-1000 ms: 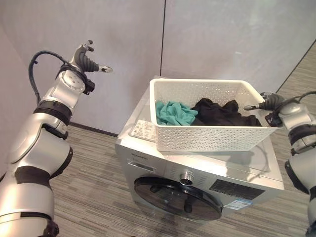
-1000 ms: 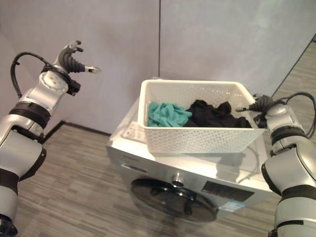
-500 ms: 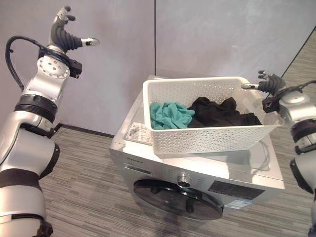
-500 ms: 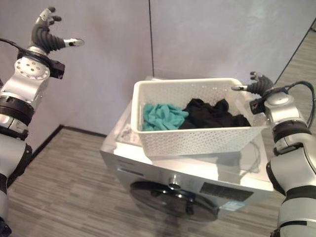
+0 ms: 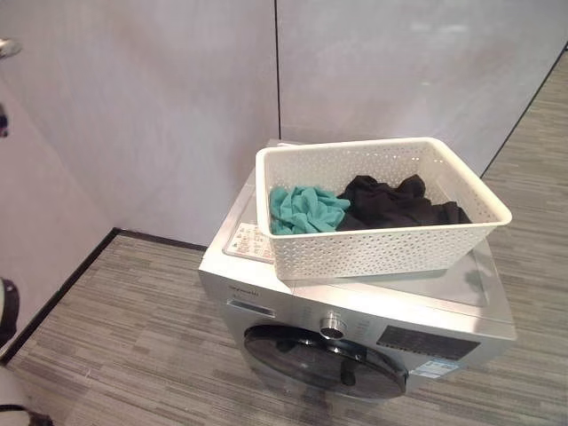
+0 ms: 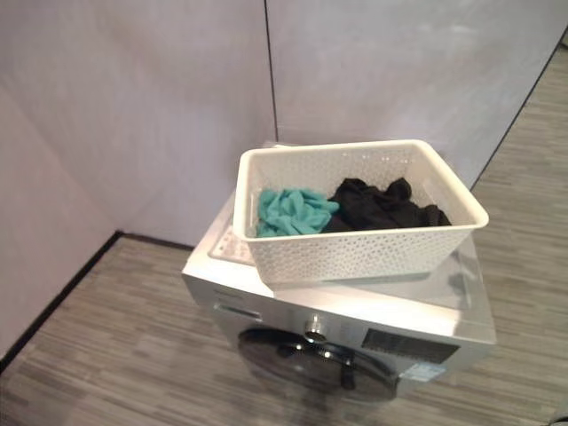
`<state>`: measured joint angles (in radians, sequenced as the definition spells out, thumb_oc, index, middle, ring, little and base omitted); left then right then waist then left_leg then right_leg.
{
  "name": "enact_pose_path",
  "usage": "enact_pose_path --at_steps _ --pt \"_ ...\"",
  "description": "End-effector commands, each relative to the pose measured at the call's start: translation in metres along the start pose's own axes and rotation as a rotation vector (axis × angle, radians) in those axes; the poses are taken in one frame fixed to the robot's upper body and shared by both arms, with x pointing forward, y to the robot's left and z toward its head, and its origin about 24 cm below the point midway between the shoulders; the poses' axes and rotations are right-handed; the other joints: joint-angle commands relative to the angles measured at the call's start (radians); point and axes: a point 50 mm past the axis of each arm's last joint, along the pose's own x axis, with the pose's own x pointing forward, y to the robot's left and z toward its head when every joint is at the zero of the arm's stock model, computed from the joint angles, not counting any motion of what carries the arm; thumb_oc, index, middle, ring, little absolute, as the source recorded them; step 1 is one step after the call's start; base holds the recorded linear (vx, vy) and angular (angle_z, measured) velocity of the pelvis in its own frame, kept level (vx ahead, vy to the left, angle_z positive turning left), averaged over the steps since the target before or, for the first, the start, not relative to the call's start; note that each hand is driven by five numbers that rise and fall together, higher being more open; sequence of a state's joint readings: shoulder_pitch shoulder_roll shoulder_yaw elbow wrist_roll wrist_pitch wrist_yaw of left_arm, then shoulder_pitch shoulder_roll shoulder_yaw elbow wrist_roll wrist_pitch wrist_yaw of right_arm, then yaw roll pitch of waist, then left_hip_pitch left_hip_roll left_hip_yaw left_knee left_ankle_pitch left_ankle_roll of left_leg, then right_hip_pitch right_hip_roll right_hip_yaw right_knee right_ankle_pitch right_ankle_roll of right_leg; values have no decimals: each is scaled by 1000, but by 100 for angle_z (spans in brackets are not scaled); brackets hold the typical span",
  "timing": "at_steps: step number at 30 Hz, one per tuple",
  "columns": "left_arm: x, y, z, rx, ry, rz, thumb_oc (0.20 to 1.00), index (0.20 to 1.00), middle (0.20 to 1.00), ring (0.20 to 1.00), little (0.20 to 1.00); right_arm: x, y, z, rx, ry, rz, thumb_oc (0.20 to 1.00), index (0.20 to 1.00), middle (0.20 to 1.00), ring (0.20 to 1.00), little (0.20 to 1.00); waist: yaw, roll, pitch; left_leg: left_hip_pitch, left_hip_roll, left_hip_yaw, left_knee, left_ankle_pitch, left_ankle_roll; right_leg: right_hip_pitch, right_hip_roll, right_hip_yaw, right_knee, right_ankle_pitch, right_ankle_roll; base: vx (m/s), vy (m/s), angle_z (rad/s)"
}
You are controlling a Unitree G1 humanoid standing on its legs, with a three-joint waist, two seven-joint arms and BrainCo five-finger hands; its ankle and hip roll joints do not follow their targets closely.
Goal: Grab the laundry basket,head to the washer,open it,put in the laundry and shut it.
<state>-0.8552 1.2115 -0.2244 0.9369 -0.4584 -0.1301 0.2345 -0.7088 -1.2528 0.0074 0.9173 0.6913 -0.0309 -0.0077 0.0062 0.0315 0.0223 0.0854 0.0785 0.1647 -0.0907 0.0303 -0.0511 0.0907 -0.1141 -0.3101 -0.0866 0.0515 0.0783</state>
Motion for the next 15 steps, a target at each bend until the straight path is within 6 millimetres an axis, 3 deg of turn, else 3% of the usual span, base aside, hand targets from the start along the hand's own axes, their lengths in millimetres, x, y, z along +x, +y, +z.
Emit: enact_pose_path --at_steps 1,5,6,7,11,15 --pt "-22 37 -46 66 94 60 1000 1000 1000 1000 1000 -23 -39 -25 -100 1 -95 1000 1000 1000 1000 1000 5 -22 -17 3 53 -2 3 -13 -65 68 -54 -34 45 -84 95 23 -15 -4" --pt "-72 44 -115 62 280 29 1000 1000 1000 1000 1000 -64 -58 -85 -134 150 -103 1000 1000 1000 1000 1000 2 -22 -2 4 54 7 4 -18 -60 61 -56 -23 46 -85 93 6 -9 -7" --pt "-100 46 -148 55 389 27 1000 1000 1000 1000 1000 -84 -61 -113 -132 225 -105 1000 1000 1000 1000 1000 0 -23 6 3 54 11 5 -20 -58 56 -57 -18 43 -83 92 -2 -6 -10" --pt "-102 47 -149 57 390 27 1000 1000 1000 1000 1000 -84 -61 -113 -134 225 -104 1000 1000 1000 1000 1000 0 -23 4 3 54 11 4 -21 -58 56 -57 -17 43 -82 92 -12 -4 -15" --pt "-158 39 -199 30 590 15 1000 1000 1000 1000 1000 -132 -61 -170 -113 409 -102 1000 1000 1000 1000 1000 -2 -27 16 -1 54 19 5 -24 -52 46 -60 -7 33 -75 92 -1 -9 -15" --pt "-222 9 -237 -61 793 -46 1000 1000 1000 1000 1000 -190 -46 -227 -101 654 -25 1000 1000 1000 1000 1000 -8 -36 28 -14 52 21 4 -20 -49 35 -62 -4 31 -72 87 -12 -12 -2"
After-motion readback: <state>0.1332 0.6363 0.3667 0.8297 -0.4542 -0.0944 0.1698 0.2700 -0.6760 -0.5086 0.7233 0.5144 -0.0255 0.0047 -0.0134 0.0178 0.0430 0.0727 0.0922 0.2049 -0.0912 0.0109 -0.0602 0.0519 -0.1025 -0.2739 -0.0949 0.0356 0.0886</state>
